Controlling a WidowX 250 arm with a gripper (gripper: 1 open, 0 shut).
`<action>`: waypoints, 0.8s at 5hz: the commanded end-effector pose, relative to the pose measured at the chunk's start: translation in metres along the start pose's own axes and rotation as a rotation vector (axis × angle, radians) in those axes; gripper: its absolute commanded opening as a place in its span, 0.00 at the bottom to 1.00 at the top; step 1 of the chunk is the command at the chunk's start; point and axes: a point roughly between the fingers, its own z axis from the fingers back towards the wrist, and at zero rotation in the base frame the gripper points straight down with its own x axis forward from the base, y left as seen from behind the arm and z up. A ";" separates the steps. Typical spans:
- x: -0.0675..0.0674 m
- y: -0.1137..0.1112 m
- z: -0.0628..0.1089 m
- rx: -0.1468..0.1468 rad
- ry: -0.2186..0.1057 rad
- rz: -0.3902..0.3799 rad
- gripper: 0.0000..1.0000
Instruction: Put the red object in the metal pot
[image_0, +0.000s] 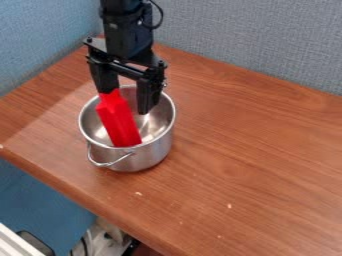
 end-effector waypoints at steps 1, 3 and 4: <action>0.005 0.006 0.015 0.024 -0.038 0.017 1.00; 0.003 0.012 0.021 0.032 -0.035 0.052 1.00; 0.002 0.011 0.023 0.031 -0.034 0.057 1.00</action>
